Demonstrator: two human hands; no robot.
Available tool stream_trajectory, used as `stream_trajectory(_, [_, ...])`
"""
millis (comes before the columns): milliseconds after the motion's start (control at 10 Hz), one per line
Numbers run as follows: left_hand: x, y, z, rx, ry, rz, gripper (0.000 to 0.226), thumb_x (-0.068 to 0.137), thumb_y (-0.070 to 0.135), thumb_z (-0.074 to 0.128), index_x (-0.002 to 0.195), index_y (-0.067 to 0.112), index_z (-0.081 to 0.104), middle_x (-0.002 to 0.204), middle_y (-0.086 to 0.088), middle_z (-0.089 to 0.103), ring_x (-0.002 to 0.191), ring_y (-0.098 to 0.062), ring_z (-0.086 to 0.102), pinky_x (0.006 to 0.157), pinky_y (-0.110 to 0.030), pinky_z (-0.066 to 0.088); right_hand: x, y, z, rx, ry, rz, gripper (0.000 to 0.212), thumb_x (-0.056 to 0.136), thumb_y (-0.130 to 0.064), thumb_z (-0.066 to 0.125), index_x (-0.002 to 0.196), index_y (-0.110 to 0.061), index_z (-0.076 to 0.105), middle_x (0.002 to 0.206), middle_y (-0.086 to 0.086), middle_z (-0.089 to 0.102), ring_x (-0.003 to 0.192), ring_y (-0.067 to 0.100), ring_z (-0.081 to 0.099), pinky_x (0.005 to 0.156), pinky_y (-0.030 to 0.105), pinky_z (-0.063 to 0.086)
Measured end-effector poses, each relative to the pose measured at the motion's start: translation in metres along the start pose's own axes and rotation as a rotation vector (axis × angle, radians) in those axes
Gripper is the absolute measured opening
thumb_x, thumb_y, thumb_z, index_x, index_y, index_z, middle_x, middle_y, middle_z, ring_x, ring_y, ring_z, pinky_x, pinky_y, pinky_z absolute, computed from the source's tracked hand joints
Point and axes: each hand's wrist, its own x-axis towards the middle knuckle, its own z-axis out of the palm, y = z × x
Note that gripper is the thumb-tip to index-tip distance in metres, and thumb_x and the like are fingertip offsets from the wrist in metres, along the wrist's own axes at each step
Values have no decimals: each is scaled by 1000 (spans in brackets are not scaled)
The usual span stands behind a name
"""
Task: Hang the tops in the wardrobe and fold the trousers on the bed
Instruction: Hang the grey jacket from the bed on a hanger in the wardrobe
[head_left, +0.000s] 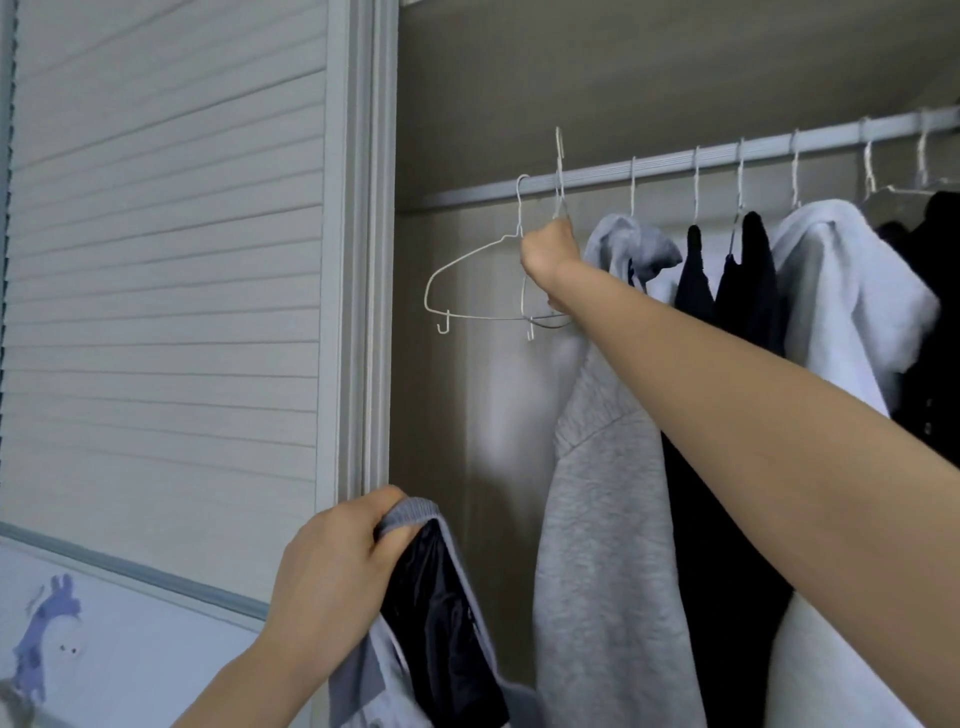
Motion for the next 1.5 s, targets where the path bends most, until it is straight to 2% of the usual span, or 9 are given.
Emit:
stream_trajectory(100, [-5,11,2,34,12,21,22,87,41,59,70,27,56,58,9,57,61,-10,56,55,-25,44,-13,14,-3,-586,68,-210,3,94,-14,51,92,-12,50,76,5,43,98,22,56,78,29,37])
stream_trajectory(300, [-15,31,2,137,-12,30,28,89,45,56,68,28,51,57,4,57,58,-13,56,56,-31,47,-66,27,-17,66,35,-203,21,74,10,44,67,-8,35,76,5,42,92,25,54,67,32,30])
stream_trajectory(400, [-18,36,5,125,-23,-13,31,89,44,57,65,25,53,55,4,56,56,-10,55,55,-30,45,-105,32,-29,699,24,-113,7,97,-8,37,102,-7,42,101,16,57,96,26,55,60,29,37])
stream_trajectory(500, [-14,35,12,-54,-85,-187,37,90,34,63,68,5,59,56,-3,55,54,-17,50,57,-32,40,-152,56,-32,722,34,-141,24,100,-16,36,118,-1,41,109,21,63,77,22,55,61,25,40])
stream_trajectory(600, [-8,30,19,-307,-156,-446,36,89,24,68,71,-6,61,64,-11,55,64,-19,52,63,-31,38,-198,91,-44,814,-95,-179,21,102,-26,35,118,-14,41,102,6,68,93,22,62,72,31,47])
stream_trajectory(800, [-4,41,32,-439,-144,-732,17,80,20,75,68,13,66,70,-8,70,74,-28,67,66,-30,52,-266,184,-81,1186,-286,-171,20,104,-19,33,113,-27,48,84,6,67,89,18,66,82,46,56])
stream_trajectory(1000, [-10,62,41,-405,-267,-775,14,75,15,79,80,6,70,77,-12,71,70,-28,67,54,-26,48,-305,262,-105,1354,-439,-89,36,99,-43,40,117,-17,57,65,11,51,60,23,50,57,33,45])
stream_trajectory(1400, [-13,28,33,-392,-118,-845,31,77,28,82,82,0,70,82,-17,72,71,-29,67,71,-36,55,-311,345,-109,1348,-687,98,44,88,-38,63,116,-4,60,56,1,29,45,13,27,53,31,24])
stream_trajectory(1500, [-14,36,38,-369,-175,-783,25,77,30,81,82,6,74,65,-7,73,58,-21,70,51,-24,53,-313,341,-97,1235,-700,128,41,93,-38,54,117,-5,62,56,1,27,47,14,24,52,31,24])
